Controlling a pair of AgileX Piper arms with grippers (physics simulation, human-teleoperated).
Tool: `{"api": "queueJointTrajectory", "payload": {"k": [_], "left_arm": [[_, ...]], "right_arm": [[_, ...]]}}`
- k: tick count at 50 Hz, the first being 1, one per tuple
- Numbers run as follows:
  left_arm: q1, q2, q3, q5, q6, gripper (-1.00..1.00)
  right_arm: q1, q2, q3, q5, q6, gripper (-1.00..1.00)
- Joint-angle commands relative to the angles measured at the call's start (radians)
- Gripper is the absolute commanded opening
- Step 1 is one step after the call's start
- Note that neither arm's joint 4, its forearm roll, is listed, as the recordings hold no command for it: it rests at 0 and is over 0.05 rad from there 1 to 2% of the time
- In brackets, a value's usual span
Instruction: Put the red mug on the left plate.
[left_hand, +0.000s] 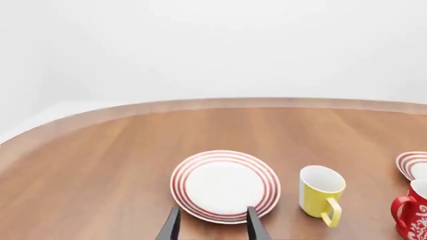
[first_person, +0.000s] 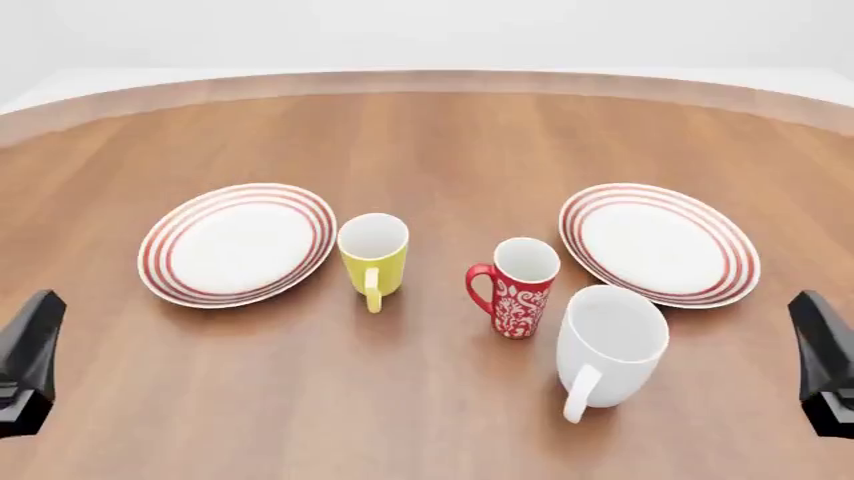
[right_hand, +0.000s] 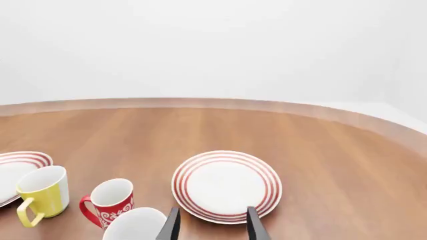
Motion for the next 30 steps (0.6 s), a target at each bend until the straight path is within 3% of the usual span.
{"api": "queueJointTrajectory", "payload": {"k": [1, 30], "left_arm": [[-0.007, 0.043, -0.002, -0.025, -0.022, 1.00], [-0.031, -0.014, -0.017, 0.032, -0.013, 1.00]], "right_arm": [[-0.001, 0.002, -0.004, 0.002, -0.003, 1.00], [-0.001, 0.007, -0.003, -0.001, 0.002, 1.00]]}}
